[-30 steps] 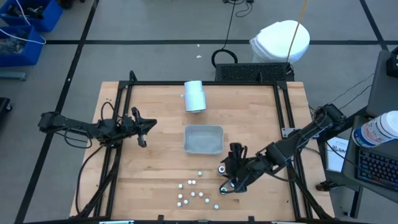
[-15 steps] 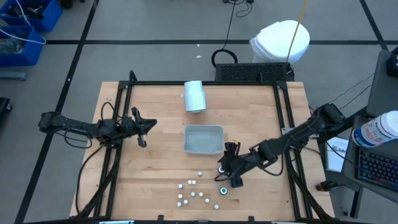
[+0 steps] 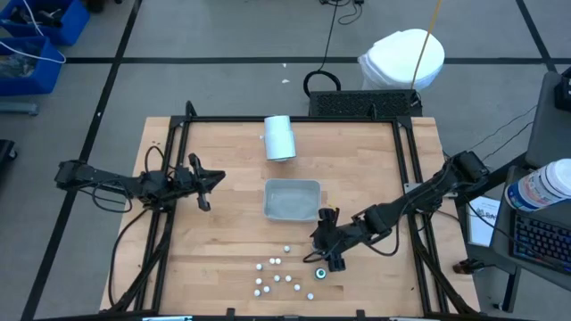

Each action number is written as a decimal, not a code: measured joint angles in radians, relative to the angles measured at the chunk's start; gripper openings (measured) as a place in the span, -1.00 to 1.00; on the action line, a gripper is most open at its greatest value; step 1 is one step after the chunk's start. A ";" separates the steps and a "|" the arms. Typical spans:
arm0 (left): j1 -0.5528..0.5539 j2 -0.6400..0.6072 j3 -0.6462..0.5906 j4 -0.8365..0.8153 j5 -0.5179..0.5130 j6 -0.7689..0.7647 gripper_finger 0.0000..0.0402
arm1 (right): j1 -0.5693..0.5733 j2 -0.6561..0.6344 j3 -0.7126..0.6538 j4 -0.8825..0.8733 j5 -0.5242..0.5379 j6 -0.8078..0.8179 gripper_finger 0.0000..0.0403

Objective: Pick & Place food coloring
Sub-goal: Put the purple food coloring bottle into the gray bin

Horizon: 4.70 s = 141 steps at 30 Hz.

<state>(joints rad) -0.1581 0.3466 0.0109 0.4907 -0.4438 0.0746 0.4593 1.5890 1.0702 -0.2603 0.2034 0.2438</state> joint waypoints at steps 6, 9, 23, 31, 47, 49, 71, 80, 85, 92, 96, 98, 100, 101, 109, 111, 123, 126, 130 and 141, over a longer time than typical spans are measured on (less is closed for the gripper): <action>0.000 0.000 0.000 -0.001 0.000 0.000 -0.79 | -0.010 0.000 0.000 0.002 -0.004 0.005 0.11; 0.000 0.000 0.000 -0.001 0.000 0.000 -0.79 | -0.018 0.000 0.000 0.002 -0.027 0.018 0.11; 0.000 0.000 0.000 -0.001 -0.002 0.022 -0.79 | -0.041 0.000 0.026 -0.043 -0.081 0.038 0.11; 0.000 0.000 0.000 0.000 -0.002 0.025 -0.79 | -0.026 0.048 0.267 -0.280 -0.073 0.015 0.11; 0.000 0.000 0.000 -0.001 -0.002 0.018 -0.79 | -0.019 0.181 0.427 -0.506 -0.075 0.039 0.11; 0.000 0.000 0.000 -0.001 -0.002 0.018 -0.79 | -0.019 0.181 0.427 -0.513 -0.075 0.041 0.11; 0.000 0.000 0.000 -0.001 -0.002 0.027 -0.79 | -0.018 0.181 0.422 -0.562 -0.101 0.050 0.11; 0.000 0.000 0.000 -0.001 -0.002 0.023 -0.79 | -0.026 0.179 0.387 -0.557 -0.103 0.062 0.11; 0.000 0.000 0.000 -0.001 -0.002 0.022 -0.79 | -0.032 0.180 0.320 -0.504 -0.102 0.081 0.11; 0.000 0.000 0.000 -0.001 -0.002 0.026 -0.79 | -0.048 0.180 0.308 -0.480 -0.102 0.060 0.11; 0.000 0.000 0.000 -0.001 -0.002 0.036 -0.79 | -0.058 0.180 0.308 -0.476 -0.102 0.055 0.11; 0.000 0.000 0.000 -0.001 -0.002 0.036 -0.79 | -0.060 0.180 0.308 -0.469 -0.102 0.055 0.11; 0.000 0.000 0.000 -0.001 -0.002 0.034 -0.79 | -0.060 0.180 0.308 -0.464 -0.101 0.057 0.10; 0.000 0.000 0.000 -0.001 -0.002 0.029 -0.79 | -0.060 0.180 0.308 -0.461 -0.102 0.055 0.09; 0.000 0.000 0.000 -0.001 -0.002 0.025 -0.79 | -0.060 0.180 0.308 -0.446 -0.102 0.049 -0.20; 0.000 0.000 0.000 -0.001 -0.002 0.025 -0.79 | -0.060 0.180 0.308 -0.446 -0.102 0.047 -0.30; 0.000 0.000 0.000 -0.001 -0.002 0.026 -0.79 | -0.060 0.180 0.308 -0.441 -0.100 0.031 -0.46; 0.000 0.000 0.000 -0.001 -0.002 0.038 -0.79 | -0.060 0.180 0.308 -0.426 -0.100 0.017 -0.44; 0.000 0.000 0.000 -0.001 -0.002 0.048 -0.79 | -0.060 0.180 0.307 -0.394 -0.100 -0.002 -0.52; 0.000 0.000 0.000 -0.001 -0.002 0.020 -0.79 | -0.064 0.161 0.310 -0.363 -0.105 0.005 -0.85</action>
<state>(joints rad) -0.1577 0.3466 0.0109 0.4896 -0.4454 0.0942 0.3948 1.7501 1.3804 -0.6229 0.0981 0.2489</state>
